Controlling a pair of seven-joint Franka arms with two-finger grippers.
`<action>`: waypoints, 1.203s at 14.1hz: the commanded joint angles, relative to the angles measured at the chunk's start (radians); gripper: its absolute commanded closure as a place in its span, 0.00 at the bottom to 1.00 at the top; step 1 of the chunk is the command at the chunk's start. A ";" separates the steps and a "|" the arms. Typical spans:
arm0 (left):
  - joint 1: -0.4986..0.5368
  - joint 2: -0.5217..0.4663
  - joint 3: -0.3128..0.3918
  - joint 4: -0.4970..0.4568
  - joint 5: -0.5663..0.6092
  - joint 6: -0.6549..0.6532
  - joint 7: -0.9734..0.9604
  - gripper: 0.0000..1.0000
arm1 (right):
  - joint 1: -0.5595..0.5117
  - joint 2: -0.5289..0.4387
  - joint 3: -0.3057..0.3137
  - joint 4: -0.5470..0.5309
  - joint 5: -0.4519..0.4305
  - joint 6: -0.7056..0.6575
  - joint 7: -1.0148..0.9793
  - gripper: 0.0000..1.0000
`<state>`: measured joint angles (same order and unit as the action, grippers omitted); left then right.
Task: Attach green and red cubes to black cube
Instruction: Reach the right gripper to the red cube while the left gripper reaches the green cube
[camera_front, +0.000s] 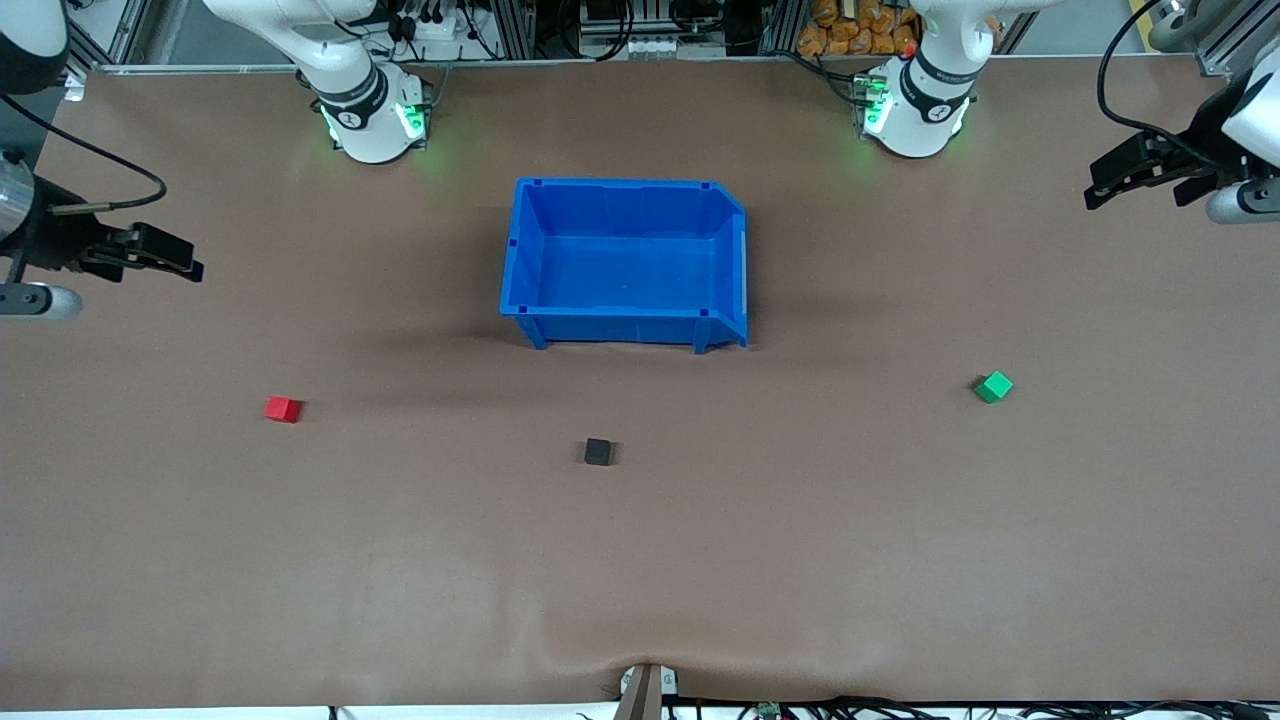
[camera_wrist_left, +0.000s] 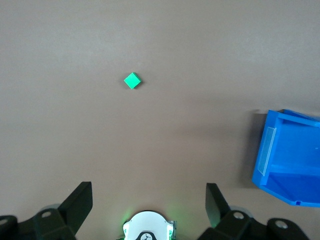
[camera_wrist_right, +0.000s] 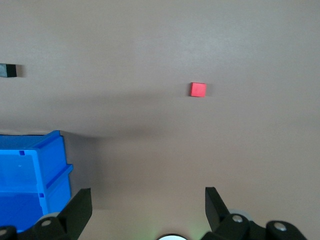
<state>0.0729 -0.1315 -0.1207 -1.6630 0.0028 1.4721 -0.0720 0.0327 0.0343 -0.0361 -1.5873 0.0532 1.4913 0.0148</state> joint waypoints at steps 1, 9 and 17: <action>0.004 0.004 -0.007 -0.007 0.020 0.000 0.001 0.00 | 0.035 0.003 -0.002 0.004 0.004 0.007 0.008 0.00; 0.028 0.006 -0.004 -0.135 0.020 0.131 0.015 0.00 | 0.139 0.099 -0.004 0.003 0.004 0.108 -0.031 0.00; 0.094 0.043 -0.001 -0.282 0.020 0.278 -0.003 0.00 | 0.023 0.151 -0.007 -0.054 -0.010 0.181 -0.036 0.00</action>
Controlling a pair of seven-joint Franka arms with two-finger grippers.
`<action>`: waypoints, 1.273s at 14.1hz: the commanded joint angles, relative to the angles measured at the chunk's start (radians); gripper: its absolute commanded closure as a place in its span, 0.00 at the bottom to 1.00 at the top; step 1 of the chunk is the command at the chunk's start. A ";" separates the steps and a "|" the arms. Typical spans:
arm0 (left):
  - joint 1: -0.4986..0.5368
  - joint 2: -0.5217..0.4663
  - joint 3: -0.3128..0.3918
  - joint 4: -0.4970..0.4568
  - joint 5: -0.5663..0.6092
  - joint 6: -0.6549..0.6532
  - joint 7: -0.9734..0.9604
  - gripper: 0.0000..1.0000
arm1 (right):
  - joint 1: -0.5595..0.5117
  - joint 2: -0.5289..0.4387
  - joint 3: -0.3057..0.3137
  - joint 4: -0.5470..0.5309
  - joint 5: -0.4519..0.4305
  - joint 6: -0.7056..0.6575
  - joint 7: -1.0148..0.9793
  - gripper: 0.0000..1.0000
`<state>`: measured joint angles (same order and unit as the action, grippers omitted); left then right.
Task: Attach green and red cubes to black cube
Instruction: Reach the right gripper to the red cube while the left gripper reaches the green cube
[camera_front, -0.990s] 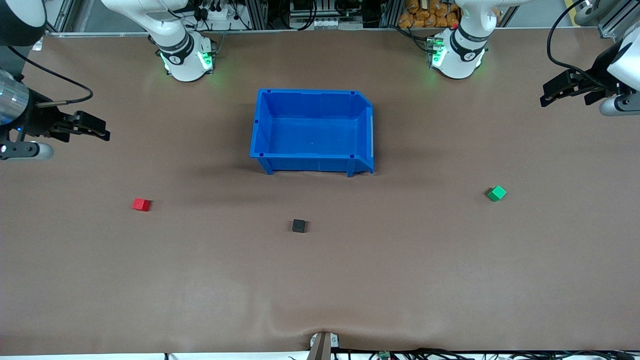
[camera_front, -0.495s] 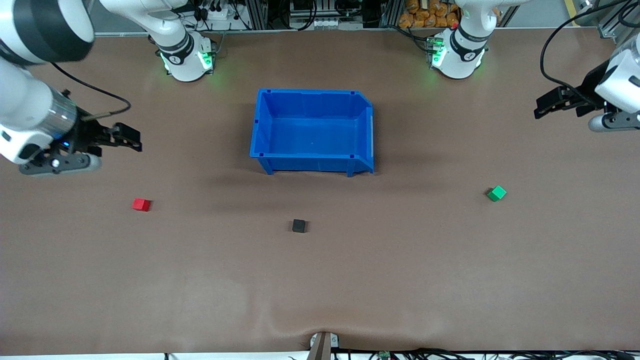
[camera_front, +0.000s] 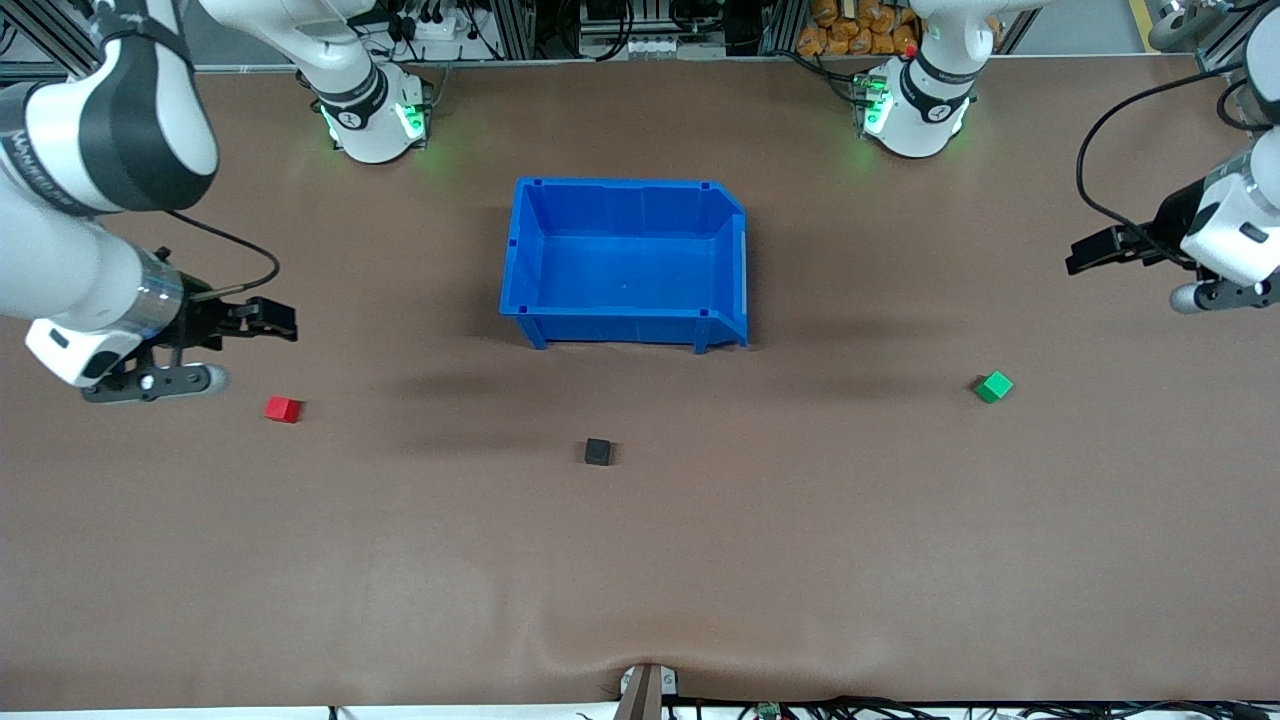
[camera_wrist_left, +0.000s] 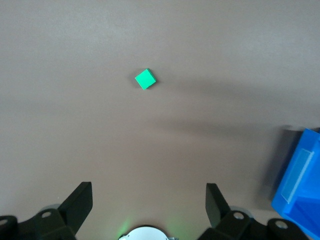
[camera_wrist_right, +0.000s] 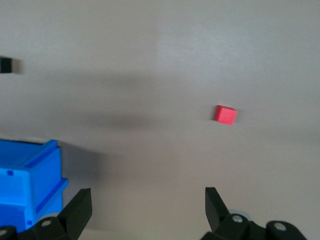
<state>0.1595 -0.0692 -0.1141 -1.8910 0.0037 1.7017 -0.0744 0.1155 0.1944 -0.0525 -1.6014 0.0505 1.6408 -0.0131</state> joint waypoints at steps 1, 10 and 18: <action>0.012 -0.020 -0.007 -0.075 0.018 0.079 -0.001 0.00 | -0.089 -0.007 0.008 -0.064 -0.008 0.063 -0.007 0.00; 0.081 0.063 -0.009 -0.168 0.012 0.269 -0.002 0.00 | -0.319 0.108 0.008 -0.213 -0.009 0.425 -0.008 0.00; 0.117 0.160 -0.005 -0.157 0.016 0.345 -0.110 0.00 | -0.286 0.131 0.010 -0.458 -0.009 0.749 -0.011 0.00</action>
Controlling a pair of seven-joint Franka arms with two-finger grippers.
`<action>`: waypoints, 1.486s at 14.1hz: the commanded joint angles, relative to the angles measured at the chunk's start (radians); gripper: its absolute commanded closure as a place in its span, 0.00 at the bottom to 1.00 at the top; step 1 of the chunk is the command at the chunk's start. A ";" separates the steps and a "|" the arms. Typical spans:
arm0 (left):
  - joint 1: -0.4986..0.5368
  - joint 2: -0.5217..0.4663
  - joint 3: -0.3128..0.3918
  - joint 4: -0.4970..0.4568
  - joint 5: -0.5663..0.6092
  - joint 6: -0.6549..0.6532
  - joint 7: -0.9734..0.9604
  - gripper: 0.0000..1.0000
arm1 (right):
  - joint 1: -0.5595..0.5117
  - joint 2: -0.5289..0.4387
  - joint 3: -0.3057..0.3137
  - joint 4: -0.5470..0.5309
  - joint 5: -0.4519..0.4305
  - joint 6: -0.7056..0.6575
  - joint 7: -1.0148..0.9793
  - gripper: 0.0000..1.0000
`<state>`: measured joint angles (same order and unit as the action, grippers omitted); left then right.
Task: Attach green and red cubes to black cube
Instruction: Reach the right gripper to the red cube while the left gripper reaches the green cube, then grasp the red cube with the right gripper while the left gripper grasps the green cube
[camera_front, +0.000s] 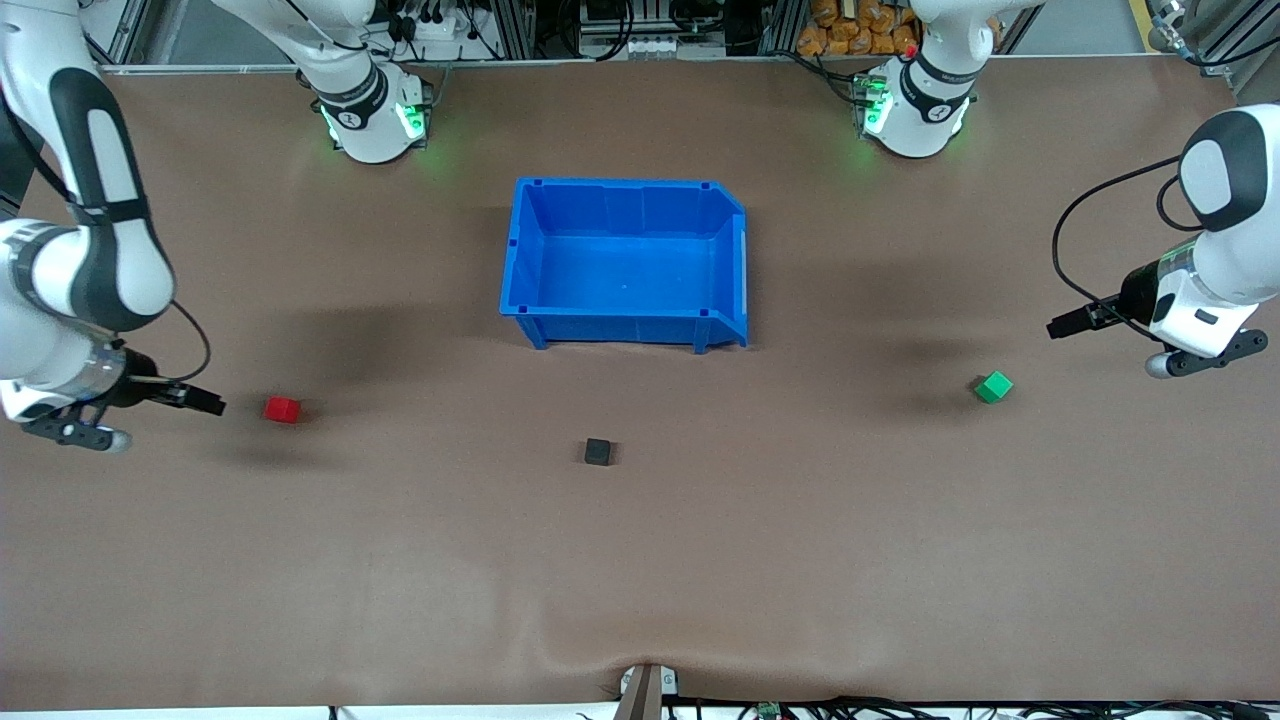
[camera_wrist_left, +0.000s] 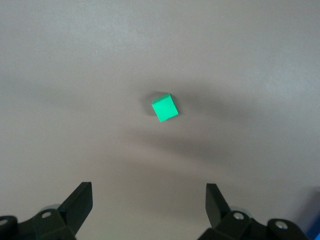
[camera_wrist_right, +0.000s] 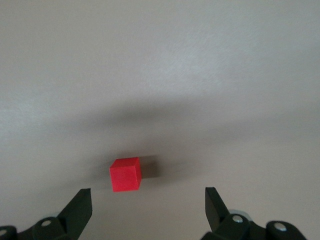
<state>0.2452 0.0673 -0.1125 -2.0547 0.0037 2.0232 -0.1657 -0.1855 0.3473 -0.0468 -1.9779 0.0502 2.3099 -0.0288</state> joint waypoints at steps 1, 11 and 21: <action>0.032 0.031 -0.006 0.005 0.015 0.031 -0.018 0.00 | 0.018 -0.018 0.005 -0.128 -0.009 0.153 0.003 0.00; 0.022 0.147 -0.007 -0.005 0.018 0.169 -0.277 0.00 | 0.126 0.070 0.001 -0.202 -0.108 0.344 -0.046 0.00; 0.022 0.276 -0.012 -0.091 0.018 0.442 -0.376 0.00 | 0.070 0.119 0.002 -0.176 -0.089 0.338 0.112 0.00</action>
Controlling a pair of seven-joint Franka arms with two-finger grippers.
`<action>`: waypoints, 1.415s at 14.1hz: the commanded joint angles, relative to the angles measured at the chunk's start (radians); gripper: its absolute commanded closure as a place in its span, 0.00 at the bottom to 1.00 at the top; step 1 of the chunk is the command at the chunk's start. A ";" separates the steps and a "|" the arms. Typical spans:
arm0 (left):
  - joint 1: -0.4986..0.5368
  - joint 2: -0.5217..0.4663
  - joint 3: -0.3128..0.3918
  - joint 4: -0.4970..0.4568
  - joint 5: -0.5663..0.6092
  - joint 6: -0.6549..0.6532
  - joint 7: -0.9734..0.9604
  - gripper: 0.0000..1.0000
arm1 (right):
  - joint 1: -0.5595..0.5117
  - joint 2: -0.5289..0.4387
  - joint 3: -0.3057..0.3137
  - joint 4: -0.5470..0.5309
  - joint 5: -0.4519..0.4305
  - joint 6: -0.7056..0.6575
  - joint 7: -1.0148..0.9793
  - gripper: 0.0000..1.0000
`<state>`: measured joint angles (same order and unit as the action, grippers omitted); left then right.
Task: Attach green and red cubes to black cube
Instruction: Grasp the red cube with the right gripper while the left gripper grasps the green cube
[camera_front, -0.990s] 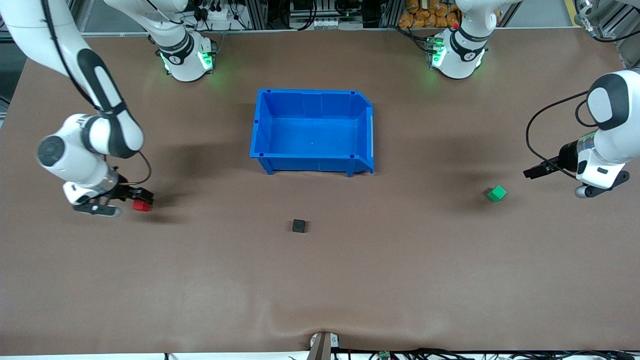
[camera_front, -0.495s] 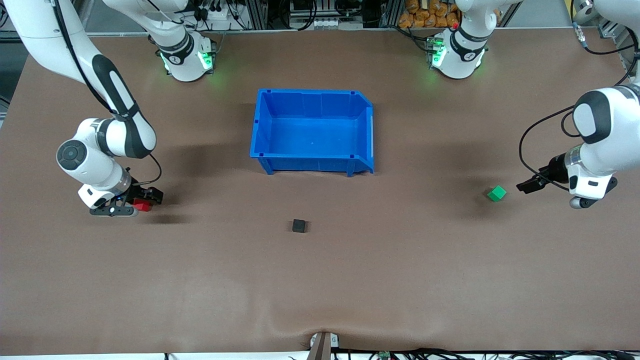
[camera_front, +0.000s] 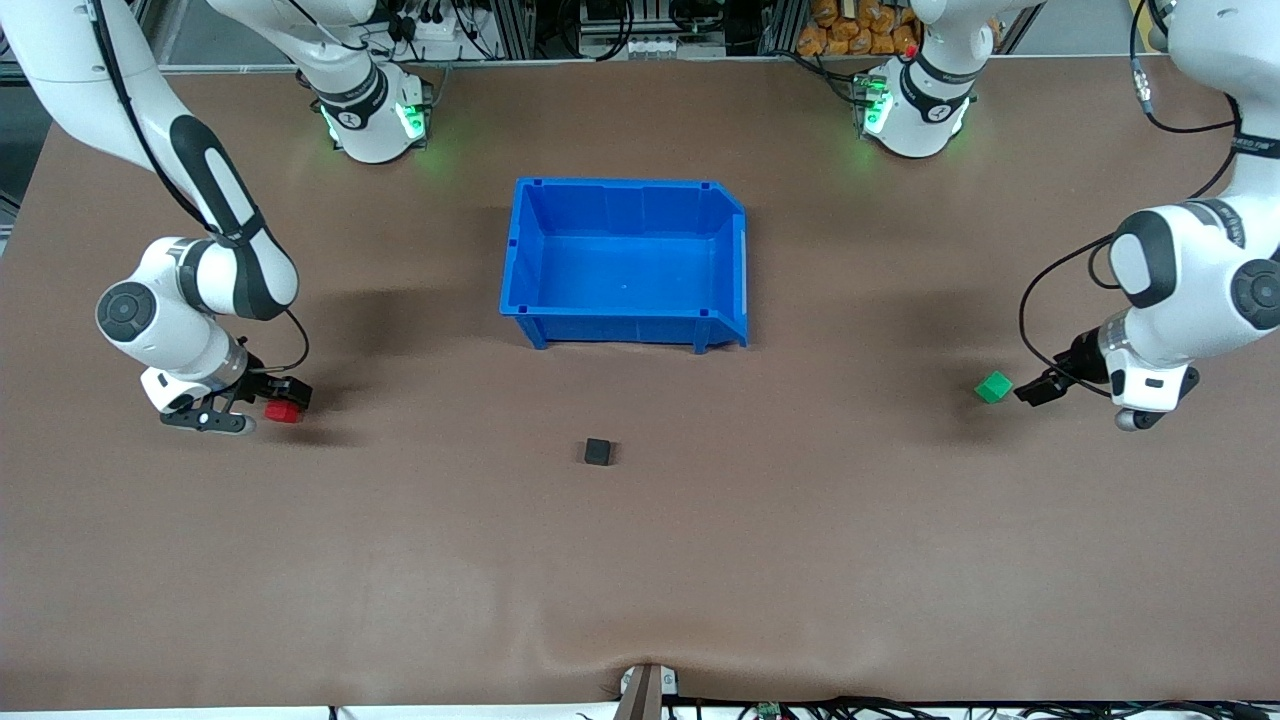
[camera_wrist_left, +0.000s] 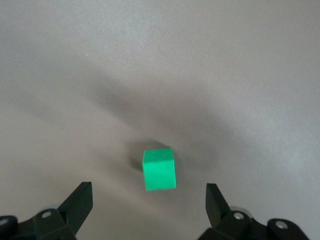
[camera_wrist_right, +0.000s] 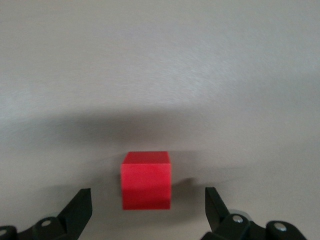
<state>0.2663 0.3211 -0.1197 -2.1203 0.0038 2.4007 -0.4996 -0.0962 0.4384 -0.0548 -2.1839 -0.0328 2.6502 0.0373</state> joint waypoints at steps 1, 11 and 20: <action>0.002 0.036 -0.005 -0.026 0.018 0.077 -0.050 0.00 | -0.019 0.028 0.010 0.032 -0.007 -0.003 0.046 0.00; 0.001 0.110 -0.006 -0.026 0.018 0.135 -0.088 0.10 | -0.010 0.046 0.010 0.044 -0.007 0.002 0.045 0.08; -0.018 0.139 -0.008 -0.017 0.018 0.135 -0.168 0.51 | -0.003 0.046 0.012 0.044 -0.007 -0.009 0.047 0.17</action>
<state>0.2514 0.4524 -0.1261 -2.1403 0.0038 2.5207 -0.6356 -0.0999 0.4761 -0.0473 -2.1551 -0.0329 2.6517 0.0661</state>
